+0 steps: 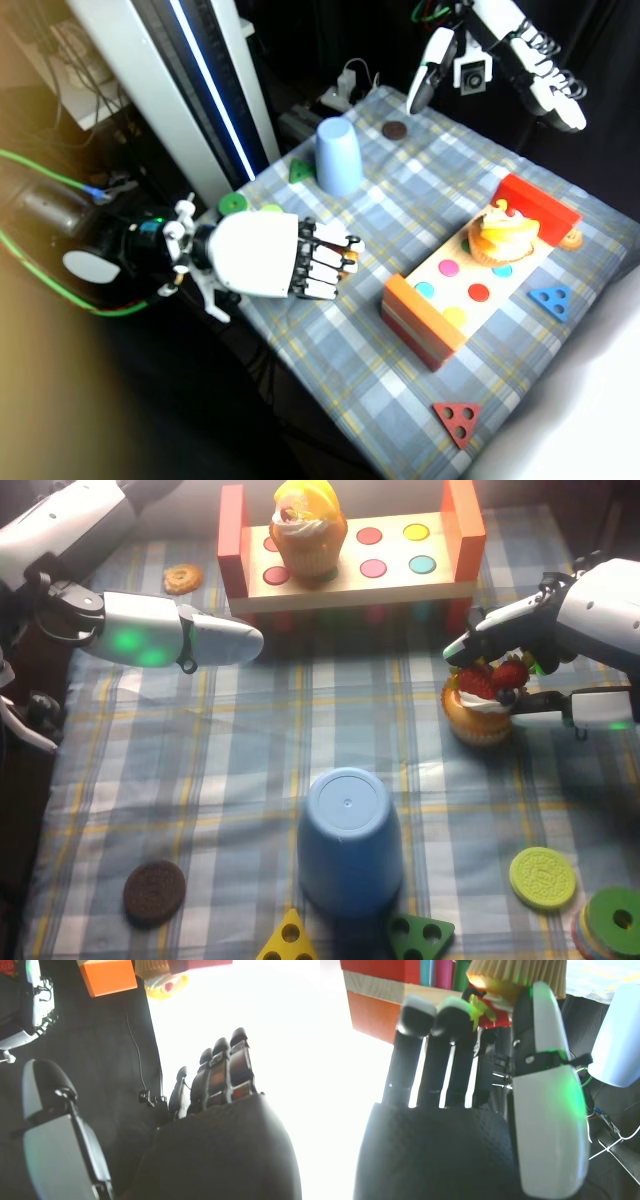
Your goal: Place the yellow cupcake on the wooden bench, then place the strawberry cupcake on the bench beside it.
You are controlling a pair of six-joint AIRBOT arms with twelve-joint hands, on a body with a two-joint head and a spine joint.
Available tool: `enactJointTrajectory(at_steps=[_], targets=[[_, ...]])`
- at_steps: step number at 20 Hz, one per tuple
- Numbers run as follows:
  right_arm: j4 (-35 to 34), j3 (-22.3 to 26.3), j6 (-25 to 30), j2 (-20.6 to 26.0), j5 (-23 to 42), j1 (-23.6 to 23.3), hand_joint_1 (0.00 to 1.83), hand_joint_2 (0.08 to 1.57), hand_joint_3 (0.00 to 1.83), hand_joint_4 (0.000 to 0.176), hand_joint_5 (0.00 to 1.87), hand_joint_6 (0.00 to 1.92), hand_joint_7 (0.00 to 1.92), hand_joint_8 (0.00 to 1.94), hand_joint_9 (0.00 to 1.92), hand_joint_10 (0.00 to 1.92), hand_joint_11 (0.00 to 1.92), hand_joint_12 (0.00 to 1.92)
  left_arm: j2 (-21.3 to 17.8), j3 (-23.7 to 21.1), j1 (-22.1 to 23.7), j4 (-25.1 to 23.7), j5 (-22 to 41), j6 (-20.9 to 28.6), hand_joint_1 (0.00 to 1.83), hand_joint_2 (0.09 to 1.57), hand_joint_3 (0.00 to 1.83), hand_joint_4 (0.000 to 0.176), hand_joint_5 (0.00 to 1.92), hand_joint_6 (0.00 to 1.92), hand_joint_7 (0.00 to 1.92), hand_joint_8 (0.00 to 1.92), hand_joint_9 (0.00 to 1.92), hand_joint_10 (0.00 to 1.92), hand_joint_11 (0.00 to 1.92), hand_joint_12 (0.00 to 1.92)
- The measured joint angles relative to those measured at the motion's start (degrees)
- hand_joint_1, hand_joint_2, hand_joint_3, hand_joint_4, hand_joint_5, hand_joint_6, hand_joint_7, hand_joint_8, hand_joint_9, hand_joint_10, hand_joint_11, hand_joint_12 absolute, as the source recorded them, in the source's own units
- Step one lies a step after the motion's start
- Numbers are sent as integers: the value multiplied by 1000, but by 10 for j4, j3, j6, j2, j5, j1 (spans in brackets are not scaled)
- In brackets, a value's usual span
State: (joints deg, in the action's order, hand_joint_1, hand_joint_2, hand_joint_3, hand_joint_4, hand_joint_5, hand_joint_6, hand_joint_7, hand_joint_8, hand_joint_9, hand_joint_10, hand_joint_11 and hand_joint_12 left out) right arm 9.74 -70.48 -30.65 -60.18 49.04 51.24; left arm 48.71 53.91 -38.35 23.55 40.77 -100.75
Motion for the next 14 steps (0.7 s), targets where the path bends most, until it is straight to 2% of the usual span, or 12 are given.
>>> enactJointTrajectory(at_steps=[1,4,5,6,7,8,9,10,11,12,13,14], targets=[[4,5,4,7,3,0,1231,1111,0,0,972,920,1009,1100,918,1248,823,1582,0,0,0,0,0,0,893,790,7,176,0,0,0,0,0,0,0,0],[21,22,30,35,38,3,1237,1101,0,0,1007,845,1023,1086,891,1152,708,1578,0,0,-1,0,1,0,934,784,2,176,0,0,0,0,0,0,0,0],[23,28,31,50,64,4,1262,1087,0,0,1073,690,1029,1135,887,1215,719,1572,0,-1,-1,1,0,0,926,782,1,176,0,0,0,0,0,0,0,0],[17,28,31,61,99,3,1260,1084,0,0,1046,731,1057,1088,896,1197,723,1555,0,-1,-4,1,1,0,926,785,2,176,0,0,0,0,0,0,0,0],[15,28,31,64,111,-5,1268,1097,1,0,1034,700,1019,1179,855,1238,695,1552,0,-1,-4,2,1,0,922,786,2,176,0,0,0,0,0,0,0,0],[13,27,31,66,122,-16,1261,1094,2,0,963,863,1080,1015,893,1047,733,1302,0,-1,-4,5,0,0,923,786,2,176,0,0,0,0,0,0,0,0],[16,26,31,66,129,-26,1355,1091,0,0,910,996,1078,896,971,1086,759,1235,0,-1,-4,4,0,0,931,788,3,176,0,0,0,0,0,0,0,0],[22,24,30,63,135,-38,1367,1125,4,0,863,1096,1007,975,853,1222,617,1175,0,-1,-4,4,1,0,942,789,3,176,0,0,0,0,0,0,0,0],[26,18,25,57,137,-53,1279,1128,0,0,888,950,1012,1105,769,734,509,1203,0,-1,-4,5,0,0,957,787,1,176,0,0,0,0,0,0,0,0],[28,11,23,50,136,-66,1237,1111,0,0,991,881,989,1064,843,630,545,1263,0,-1,-4,7,0,0,943,786,1,176,0,0,0,0,0,0,0,0],[30,-2,21,38,126,-88,1243,1094,0,0,1024,810,1035,1023,952,683,667,1318,0,-1,-4,6,0,0,940,785,0,176,0,0,0,0,0,0,0,0],[35,-15,21,25,113,-109,1252,1098,2,0,1006,804,1039,1075,989,899,796,1417,0,-1,-4,6,0,0,919,790,3,176,0,0,0,0,0,0,0,0]])
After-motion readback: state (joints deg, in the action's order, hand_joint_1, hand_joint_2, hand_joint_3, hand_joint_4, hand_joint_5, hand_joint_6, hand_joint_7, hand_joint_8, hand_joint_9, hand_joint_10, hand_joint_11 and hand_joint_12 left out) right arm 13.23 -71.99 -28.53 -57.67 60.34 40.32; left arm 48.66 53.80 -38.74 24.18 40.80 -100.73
